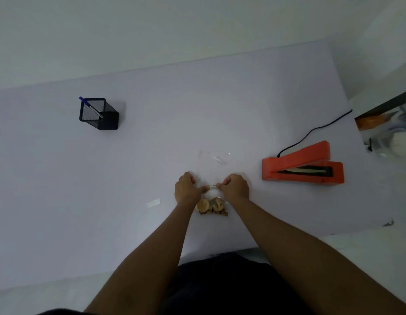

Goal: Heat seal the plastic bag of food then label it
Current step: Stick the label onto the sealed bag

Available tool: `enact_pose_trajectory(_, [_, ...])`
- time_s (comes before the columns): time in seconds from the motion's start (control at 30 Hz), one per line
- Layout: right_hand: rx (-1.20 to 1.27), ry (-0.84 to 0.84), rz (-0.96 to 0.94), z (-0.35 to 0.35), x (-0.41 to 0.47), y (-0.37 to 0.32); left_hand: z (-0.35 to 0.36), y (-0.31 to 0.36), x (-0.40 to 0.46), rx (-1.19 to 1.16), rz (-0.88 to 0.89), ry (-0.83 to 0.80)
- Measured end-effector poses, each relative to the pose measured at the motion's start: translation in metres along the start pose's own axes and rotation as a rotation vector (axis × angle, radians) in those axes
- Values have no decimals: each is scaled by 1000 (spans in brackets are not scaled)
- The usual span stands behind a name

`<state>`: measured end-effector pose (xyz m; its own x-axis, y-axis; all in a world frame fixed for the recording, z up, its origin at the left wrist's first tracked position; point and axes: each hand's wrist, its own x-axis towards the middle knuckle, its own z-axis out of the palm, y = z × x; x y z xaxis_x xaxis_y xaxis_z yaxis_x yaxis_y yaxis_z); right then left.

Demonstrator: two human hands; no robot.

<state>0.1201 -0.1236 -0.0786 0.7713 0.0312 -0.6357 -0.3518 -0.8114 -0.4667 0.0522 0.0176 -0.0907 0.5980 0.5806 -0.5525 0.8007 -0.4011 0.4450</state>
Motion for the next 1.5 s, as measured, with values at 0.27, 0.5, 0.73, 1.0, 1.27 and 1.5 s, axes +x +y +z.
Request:
enact_pose_trajectory(0.27, [205,20,-83,-3,-12,22,-9,-6,-2,-55,45,-70])
enact_pose_trajectory(0.5, [371,-103,15,-16,-47,71,-33,-29,-21,-68,-21,-86])
enact_pose_trajectory(0.73, [435,-234,-4,-10,-33,43,-21,-36,-34,-224,-130,-233])
enact_pose_trajectory(1.0, [494,-207,-70,-18,13,-26,-49,10,14,-284,-90,-157])
enact_pose_trajectory(1.27, [526,-193,-90,-22,55,-84,-73,48,71,-274,-70,-102])
enact_pose_trajectory(1.5, [588,-250,-76,-18,70,-114,-90,56,94,-279,-87,-72])
